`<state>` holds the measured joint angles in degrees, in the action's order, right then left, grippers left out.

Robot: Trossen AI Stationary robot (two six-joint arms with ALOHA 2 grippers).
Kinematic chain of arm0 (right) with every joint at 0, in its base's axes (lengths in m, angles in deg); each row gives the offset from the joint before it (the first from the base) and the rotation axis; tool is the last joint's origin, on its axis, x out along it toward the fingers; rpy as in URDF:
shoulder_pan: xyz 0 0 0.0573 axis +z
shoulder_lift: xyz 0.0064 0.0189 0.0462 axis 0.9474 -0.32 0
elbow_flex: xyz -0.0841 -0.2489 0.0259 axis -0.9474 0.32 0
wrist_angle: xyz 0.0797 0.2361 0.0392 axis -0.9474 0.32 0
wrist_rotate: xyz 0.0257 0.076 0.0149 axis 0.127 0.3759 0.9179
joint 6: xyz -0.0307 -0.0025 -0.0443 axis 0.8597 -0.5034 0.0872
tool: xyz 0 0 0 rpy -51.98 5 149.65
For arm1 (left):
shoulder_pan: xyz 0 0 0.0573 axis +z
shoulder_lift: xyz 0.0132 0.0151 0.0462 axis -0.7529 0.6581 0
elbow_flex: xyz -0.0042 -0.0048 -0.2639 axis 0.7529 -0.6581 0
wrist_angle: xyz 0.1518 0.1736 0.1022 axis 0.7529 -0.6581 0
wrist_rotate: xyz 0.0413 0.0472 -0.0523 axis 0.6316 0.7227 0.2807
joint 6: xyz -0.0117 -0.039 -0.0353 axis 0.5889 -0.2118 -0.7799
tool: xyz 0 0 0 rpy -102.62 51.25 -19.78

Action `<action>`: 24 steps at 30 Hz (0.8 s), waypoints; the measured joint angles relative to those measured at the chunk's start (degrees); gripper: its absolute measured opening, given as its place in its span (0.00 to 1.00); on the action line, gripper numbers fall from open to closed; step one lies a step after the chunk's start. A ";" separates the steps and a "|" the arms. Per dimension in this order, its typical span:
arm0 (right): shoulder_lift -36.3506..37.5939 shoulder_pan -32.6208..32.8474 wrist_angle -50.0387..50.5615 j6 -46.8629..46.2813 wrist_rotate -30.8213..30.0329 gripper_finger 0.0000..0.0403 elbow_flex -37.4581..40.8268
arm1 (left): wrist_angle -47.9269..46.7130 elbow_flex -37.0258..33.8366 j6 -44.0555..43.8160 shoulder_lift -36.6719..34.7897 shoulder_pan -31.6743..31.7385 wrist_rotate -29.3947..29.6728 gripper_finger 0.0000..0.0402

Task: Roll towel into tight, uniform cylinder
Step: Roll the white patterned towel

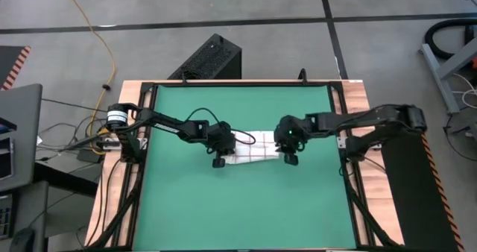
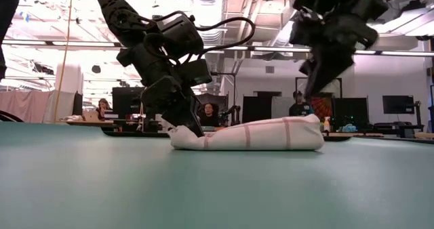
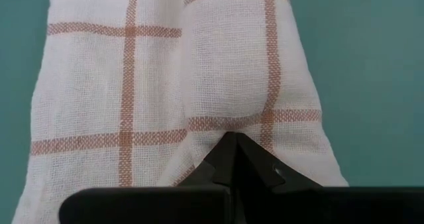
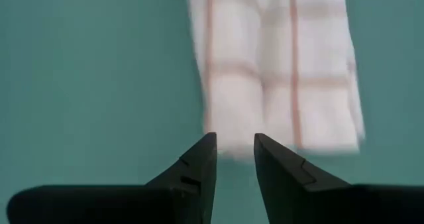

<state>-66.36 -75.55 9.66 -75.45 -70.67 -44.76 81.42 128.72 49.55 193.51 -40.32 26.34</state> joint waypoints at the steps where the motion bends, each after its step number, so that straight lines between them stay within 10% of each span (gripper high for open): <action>1: -0.22 0.84 1.67 0.02 -2.30 0.31 0.00 | 0.04 -0.01 -0.02 0.00 0.01 -0.21 0.00; 24: -17.05 7.28 -7.18 -0.78 -11.94 0.30 -0.10 | 0.28 -0.05 -0.79 0.04 0.58 -0.99 0.00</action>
<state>-83.41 -68.27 2.48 -76.23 -82.61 -44.86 81.70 128.67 48.76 193.55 -39.74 25.35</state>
